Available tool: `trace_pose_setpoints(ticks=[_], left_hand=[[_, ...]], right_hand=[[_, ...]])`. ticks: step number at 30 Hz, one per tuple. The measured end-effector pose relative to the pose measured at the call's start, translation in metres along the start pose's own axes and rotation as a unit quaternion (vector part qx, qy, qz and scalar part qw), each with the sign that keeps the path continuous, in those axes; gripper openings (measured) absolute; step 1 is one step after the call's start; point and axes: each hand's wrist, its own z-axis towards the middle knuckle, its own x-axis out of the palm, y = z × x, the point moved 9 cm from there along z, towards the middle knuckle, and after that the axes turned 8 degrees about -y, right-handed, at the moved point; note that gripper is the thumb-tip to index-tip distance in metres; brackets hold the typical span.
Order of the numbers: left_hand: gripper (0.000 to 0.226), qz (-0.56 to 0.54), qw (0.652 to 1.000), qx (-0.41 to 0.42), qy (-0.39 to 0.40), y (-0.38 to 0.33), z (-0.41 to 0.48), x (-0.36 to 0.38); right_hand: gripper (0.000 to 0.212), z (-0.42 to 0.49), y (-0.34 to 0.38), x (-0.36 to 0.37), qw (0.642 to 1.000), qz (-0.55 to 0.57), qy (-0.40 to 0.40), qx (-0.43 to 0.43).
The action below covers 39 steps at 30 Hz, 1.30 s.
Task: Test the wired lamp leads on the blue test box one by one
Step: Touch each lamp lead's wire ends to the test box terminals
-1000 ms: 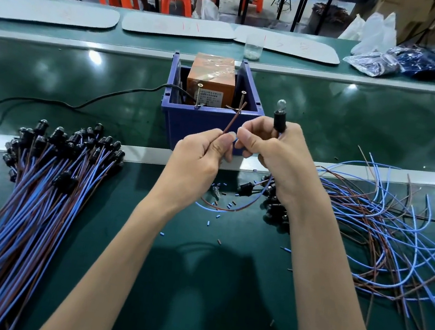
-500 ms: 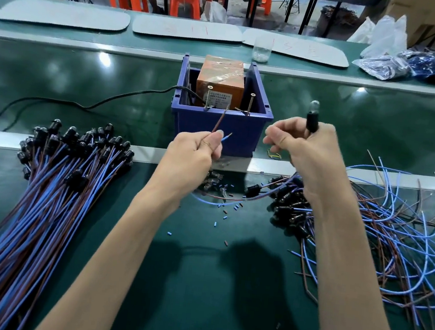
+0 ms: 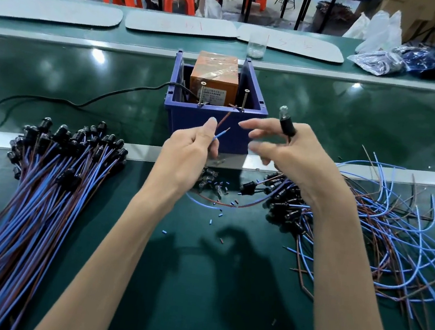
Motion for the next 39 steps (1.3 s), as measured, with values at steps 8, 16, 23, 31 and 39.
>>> trace_pose_setpoints(ticks=[8, 16, 23, 31, 39], left_hand=[[0.047, -0.001, 0.999, 0.032, 0.027, -0.006, -0.002, 0.003], [0.048, 0.012, 0.997, 0.038, 0.060, -0.005, -0.001, 0.009], [0.043, 0.025, 0.998, 0.033, 0.056, -0.005, -0.002, 0.009], [0.039, 0.074, 0.989, 0.093, 0.085, -0.015, -0.009, 0.017], [0.042, 0.097, 0.986, 0.093, 0.095, -0.011, -0.007, 0.018]], right_hand=[[0.008, 0.002, 0.004, -0.013, 0.986, 0.148, -0.071, -0.009], [0.009, -0.001, 0.007, -0.002, 0.991, 0.129, -0.038, -0.010], [0.013, -0.001, 0.007, 0.000, 0.994, 0.105, -0.042, -0.006], [0.009, -0.001, 0.014, 0.001, 0.993, 0.094, -0.062, -0.043], [0.007, 0.000, 0.007, 0.007, 0.995, 0.084, -0.046, -0.033]])
